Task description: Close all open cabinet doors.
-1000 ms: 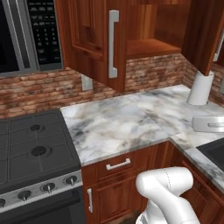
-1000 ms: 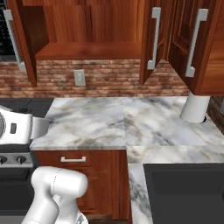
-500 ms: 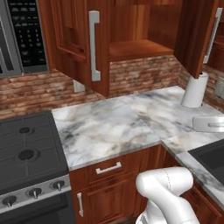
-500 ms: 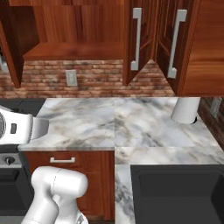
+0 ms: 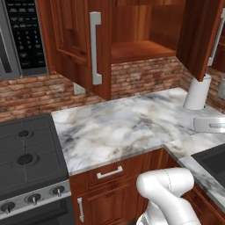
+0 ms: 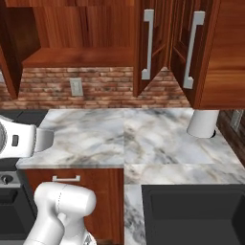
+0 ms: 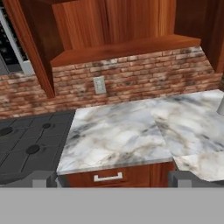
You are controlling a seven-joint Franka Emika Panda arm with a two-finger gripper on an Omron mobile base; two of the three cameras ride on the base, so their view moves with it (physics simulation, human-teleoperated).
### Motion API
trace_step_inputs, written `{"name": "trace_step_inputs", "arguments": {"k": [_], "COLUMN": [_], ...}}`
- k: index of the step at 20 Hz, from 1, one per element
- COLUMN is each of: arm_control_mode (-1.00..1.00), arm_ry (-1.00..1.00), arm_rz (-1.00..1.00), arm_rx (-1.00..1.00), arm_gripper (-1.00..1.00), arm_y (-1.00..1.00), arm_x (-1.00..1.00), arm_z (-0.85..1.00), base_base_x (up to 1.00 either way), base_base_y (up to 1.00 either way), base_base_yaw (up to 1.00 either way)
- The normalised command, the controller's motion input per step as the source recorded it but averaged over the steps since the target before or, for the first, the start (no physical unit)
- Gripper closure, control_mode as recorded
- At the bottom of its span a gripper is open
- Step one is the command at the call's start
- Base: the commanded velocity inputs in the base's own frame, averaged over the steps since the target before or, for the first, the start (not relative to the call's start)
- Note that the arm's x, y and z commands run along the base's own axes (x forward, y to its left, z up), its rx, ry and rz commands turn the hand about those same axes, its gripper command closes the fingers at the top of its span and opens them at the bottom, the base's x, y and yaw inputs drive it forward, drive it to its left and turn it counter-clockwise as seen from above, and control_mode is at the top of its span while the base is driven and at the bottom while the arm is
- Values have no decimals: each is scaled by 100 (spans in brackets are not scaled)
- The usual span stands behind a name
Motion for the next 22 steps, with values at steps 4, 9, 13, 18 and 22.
{"name": "trace_step_inputs", "arguments": {"k": [4, 9, 13, 18, 22], "arm_control_mode": [100, 100, 100, 100, 100], "arm_ry": [0, 0, 0, 0, 0], "arm_rz": [0, 0, 0, 0, 0], "arm_rx": [0, 0, 0, 0, 0], "arm_gripper": [-100, -100, -100, -100, -100], "arm_y": [0, 0, 0, 0, 0], "arm_x": [0, 0, 0, 0, 0], "arm_z": [0, 0, 0, 0, 0], "base_base_x": [51, 60, 83, 43, -3], "base_base_y": [0, -2, -2, -6, 0], "base_base_yaw": [0, 0, 0, 0, 0]}}
